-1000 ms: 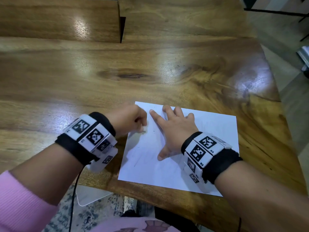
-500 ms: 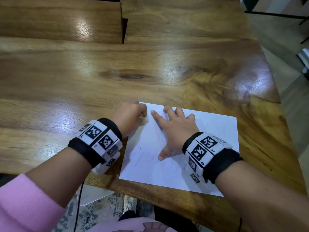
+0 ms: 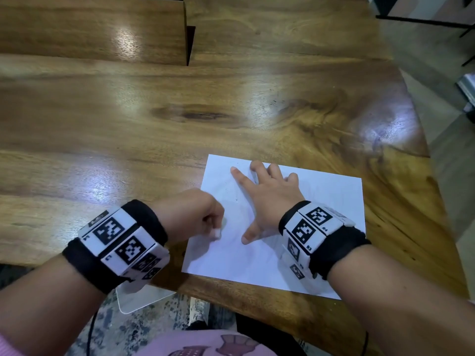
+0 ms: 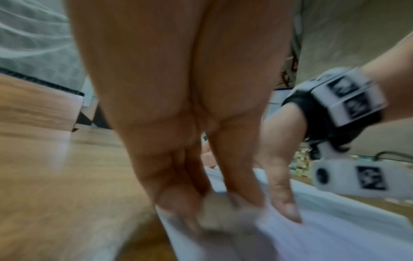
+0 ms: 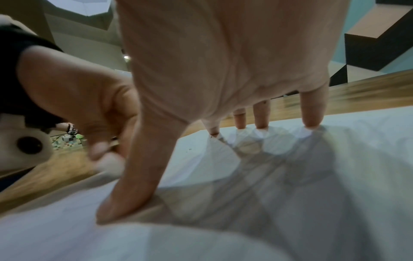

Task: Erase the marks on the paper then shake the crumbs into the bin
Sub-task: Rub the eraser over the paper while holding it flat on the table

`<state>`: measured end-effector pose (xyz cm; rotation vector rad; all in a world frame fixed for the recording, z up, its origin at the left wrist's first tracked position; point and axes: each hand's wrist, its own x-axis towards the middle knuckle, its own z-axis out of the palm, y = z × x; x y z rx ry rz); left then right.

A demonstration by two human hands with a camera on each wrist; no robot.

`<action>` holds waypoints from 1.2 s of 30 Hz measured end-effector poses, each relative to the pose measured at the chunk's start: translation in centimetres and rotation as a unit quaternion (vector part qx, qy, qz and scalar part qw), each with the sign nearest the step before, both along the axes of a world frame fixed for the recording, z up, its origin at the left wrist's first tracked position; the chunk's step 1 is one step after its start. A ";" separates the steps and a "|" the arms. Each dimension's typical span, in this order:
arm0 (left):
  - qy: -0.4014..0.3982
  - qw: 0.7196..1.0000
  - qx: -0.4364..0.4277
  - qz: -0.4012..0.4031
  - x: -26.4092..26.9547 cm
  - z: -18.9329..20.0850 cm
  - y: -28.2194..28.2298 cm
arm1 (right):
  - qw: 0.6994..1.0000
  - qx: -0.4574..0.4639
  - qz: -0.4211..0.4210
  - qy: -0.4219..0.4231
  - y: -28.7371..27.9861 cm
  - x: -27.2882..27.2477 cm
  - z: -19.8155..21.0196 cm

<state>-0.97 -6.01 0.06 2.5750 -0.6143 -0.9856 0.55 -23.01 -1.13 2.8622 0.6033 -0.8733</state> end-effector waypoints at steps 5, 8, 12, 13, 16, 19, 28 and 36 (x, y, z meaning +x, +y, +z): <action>-0.092 0.983 -0.077 0.137 0.0 -0.5 0.5 | 1.000 0.018 -0.002 -0.010 -0.2 -0.2 -0.2; -0.138 0.974 -0.087 0.154 -0.5 -1.1 0.5 | 0.999 0.039 -0.015 -0.022 -0.7 -0.7 -0.3; -0.103 0.989 -0.091 0.057 -2.0 -1.2 0.8 | 0.999 0.044 -0.015 -0.022 -1.0 -1.0 -0.5; -0.079 0.994 -0.072 0.023 -2.2 -1.1 1.0 | 0.999 0.043 -0.013 -0.023 -1.0 -1.0 -0.5; -0.120 0.986 -0.101 0.049 -2.3 -1.6 1.6 | 0.999 0.045 -0.012 -0.024 -1.0 -1.0 -0.5; -0.177 0.969 -0.130 0.115 -2.5 -1.9 1.8 | 0.998 0.050 -0.014 -0.024 -1.1 -0.9 -0.6; -0.174 0.969 -0.130 0.114 -2.8 -1.8 2.5 | 0.998 0.055 -0.014 -0.027 -1.2 -1.0 -0.7; -0.144 0.975 -0.138 0.095 -3.6 -2.3 2.8 | 0.998 0.062 -0.012 -0.028 -1.3 -1.0 -0.8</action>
